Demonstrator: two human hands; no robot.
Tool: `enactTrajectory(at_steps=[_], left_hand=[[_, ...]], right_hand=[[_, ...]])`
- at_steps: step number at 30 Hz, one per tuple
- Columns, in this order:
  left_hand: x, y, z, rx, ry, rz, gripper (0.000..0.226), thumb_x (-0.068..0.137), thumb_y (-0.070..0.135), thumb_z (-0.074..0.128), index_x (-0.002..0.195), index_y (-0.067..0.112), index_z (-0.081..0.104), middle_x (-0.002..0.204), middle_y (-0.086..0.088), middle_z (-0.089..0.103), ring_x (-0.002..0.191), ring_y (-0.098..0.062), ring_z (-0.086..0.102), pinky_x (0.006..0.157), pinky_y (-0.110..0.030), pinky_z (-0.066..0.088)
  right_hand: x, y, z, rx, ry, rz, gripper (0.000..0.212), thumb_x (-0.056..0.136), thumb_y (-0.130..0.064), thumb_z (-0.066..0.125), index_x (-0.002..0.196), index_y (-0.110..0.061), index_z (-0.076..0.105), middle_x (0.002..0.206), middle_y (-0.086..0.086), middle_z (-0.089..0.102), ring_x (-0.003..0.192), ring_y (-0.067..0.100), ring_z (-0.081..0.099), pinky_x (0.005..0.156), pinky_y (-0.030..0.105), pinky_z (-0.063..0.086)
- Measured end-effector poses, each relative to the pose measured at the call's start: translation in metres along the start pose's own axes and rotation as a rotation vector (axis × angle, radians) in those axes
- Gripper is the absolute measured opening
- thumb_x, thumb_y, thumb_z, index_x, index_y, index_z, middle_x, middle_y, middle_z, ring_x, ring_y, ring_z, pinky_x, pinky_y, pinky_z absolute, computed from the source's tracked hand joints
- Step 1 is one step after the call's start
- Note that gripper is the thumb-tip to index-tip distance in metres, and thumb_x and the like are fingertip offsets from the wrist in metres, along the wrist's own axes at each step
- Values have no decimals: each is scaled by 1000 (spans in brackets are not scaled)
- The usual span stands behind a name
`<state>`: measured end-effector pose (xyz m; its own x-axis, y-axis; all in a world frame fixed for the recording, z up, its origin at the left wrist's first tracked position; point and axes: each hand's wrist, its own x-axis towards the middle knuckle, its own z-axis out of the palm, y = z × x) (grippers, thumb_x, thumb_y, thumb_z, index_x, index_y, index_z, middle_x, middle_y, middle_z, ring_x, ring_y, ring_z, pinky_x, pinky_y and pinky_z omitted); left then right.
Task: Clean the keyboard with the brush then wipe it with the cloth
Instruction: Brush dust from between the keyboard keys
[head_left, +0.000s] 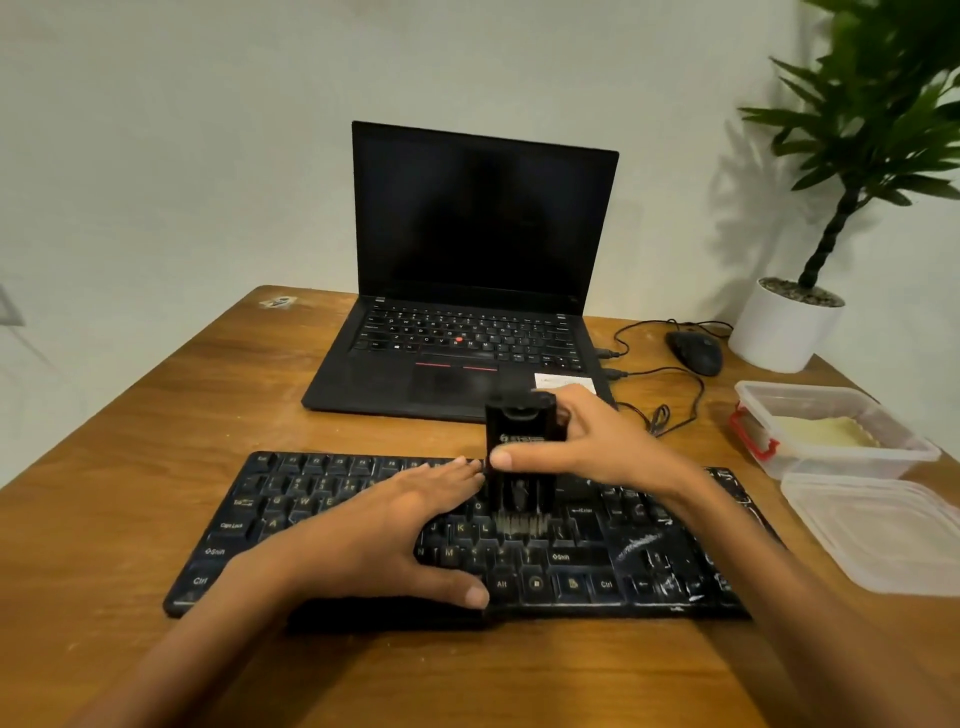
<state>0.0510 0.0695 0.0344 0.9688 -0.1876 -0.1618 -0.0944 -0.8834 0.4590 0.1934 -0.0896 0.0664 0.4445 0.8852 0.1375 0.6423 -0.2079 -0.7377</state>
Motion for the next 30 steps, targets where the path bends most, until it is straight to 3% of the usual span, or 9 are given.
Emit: enactTrajectory(at_steps=[3,6,9,14,18,20,23,27,30], left_hand=[[0,0,0,-7,1,-6,98,71,66,57,145,36,-1,136,33,-15,124,16,-13,98,-5,-8],[-2,1,-1,-26,9,-15,101,69,66,59,145,37,-1,136,33,-15,126,15,-12,100,-7,-6],[1,1,-3,0,68,-29,109,64,69,61,144,36,-4,136,32,-16,128,12,-14,101,-9,-7],[4,-1,1,10,35,-46,106,66,72,57,145,34,-2,136,32,-17,127,12,-13,104,-13,-5],[4,-3,1,19,29,-45,104,67,71,57,145,35,-2,137,32,-17,126,14,-15,102,-11,-8],[5,-3,1,19,31,-52,105,65,72,57,144,36,-2,137,32,-17,125,13,-15,104,-13,-7],[4,-4,3,14,35,-70,106,62,75,55,144,38,-2,137,32,-17,130,10,-13,107,-17,-3],[5,-7,4,15,41,-60,105,63,77,54,143,40,-2,139,32,-17,130,10,-15,107,-16,-4],[5,-7,3,22,38,-48,104,65,74,55,143,39,-3,139,32,-17,128,12,-16,105,-14,-6]], right_hand=[[9,7,-1,-20,210,-8,24,74,-34,71,89,-17,62,84,-1,66,78,4,61,71,19,49],[8,7,-13,-6,328,-31,32,71,-40,72,88,-15,63,84,1,67,81,13,63,75,30,50],[0,0,-18,101,260,-40,37,68,-42,74,87,-13,62,85,6,67,80,14,63,72,27,50],[-5,10,-8,48,84,9,33,73,-37,72,98,-19,62,96,2,67,90,11,63,79,22,51],[-19,14,-42,-106,126,123,23,73,-32,72,90,-20,62,90,-1,67,86,15,63,72,17,50],[-15,8,-43,-49,167,73,32,71,-36,73,94,-16,64,92,1,68,88,13,63,77,23,51],[-2,-2,-12,34,63,-10,32,75,-30,72,101,-16,63,99,2,68,94,13,63,83,26,52],[-16,6,-16,29,60,107,32,70,-37,71,96,-22,62,93,-3,67,85,2,63,75,16,51],[-24,10,-41,-39,70,149,29,71,-32,72,92,-14,63,90,3,68,82,7,63,69,18,50]])
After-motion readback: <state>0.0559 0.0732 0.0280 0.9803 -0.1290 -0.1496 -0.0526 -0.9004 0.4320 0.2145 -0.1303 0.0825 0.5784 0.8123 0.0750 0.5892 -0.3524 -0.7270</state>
